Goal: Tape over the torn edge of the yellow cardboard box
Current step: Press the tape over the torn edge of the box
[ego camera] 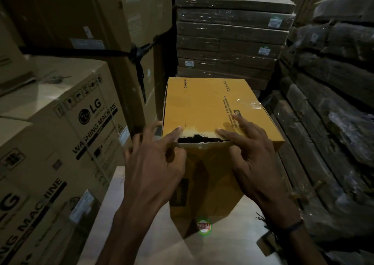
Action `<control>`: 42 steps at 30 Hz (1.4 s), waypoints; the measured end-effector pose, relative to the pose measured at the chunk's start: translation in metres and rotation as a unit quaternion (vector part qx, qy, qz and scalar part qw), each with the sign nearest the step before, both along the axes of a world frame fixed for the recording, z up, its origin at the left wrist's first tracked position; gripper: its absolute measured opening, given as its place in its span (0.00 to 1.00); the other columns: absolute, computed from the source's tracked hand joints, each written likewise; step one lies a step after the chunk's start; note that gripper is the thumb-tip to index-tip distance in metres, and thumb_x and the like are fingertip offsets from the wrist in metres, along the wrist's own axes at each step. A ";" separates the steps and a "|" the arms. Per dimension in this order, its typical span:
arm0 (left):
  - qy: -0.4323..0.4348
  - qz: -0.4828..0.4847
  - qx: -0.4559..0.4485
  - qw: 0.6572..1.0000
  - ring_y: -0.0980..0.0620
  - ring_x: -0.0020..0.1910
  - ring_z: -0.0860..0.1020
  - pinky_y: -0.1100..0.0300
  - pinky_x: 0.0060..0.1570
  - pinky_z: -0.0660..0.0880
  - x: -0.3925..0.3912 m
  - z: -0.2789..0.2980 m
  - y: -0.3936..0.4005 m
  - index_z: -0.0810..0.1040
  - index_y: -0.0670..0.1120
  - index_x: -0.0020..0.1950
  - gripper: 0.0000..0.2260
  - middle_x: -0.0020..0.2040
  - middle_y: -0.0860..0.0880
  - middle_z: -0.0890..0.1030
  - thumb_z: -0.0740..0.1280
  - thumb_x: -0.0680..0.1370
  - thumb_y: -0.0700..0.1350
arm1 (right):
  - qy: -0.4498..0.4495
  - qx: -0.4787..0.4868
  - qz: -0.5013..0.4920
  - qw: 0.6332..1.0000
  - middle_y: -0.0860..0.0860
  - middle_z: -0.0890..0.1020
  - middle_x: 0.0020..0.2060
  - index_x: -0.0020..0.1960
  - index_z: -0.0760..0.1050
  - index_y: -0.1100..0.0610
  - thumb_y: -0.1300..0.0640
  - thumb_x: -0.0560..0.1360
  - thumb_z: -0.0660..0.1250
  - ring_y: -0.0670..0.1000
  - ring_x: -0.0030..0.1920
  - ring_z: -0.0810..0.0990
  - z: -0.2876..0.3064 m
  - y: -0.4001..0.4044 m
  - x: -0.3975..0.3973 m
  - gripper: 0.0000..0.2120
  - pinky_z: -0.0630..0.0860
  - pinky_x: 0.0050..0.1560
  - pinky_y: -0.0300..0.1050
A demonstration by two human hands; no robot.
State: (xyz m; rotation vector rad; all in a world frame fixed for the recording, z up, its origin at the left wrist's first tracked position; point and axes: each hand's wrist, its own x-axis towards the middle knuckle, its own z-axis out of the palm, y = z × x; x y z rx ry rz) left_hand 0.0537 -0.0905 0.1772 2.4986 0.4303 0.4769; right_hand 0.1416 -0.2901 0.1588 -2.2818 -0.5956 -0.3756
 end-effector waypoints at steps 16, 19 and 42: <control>0.021 -0.041 0.002 0.999 0.49 0.82 0.55 0.36 0.79 0.54 0.002 0.010 -0.020 0.62 0.68 0.79 0.29 0.84 0.54 0.54 0.58 0.77 0.65 | -0.004 -0.077 0.019 0.997 0.43 0.59 0.83 0.75 0.71 0.37 0.38 0.73 0.51 0.50 0.83 0.55 0.016 0.014 -0.014 0.31 0.55 0.81 0.64; 0.018 -0.032 -0.003 0.999 0.48 0.81 0.55 0.36 0.78 0.59 0.005 0.010 -0.023 0.69 0.66 0.76 0.30 0.83 0.55 0.53 0.57 0.73 0.66 | -0.003 -0.092 0.015 0.996 0.41 0.58 0.83 0.71 0.75 0.34 0.38 0.74 0.51 0.49 0.84 0.53 0.011 0.017 -0.011 0.28 0.51 0.82 0.62; -0.065 -0.031 -0.006 0.997 0.44 0.78 0.64 0.47 0.70 0.73 0.009 -0.008 -0.020 0.74 0.61 0.75 0.29 0.82 0.50 0.58 0.71 0.73 0.61 | -0.003 -0.077 0.008 0.997 0.45 0.57 0.84 0.73 0.74 0.36 0.37 0.75 0.52 0.49 0.83 0.55 0.007 0.004 -0.014 0.28 0.52 0.82 0.64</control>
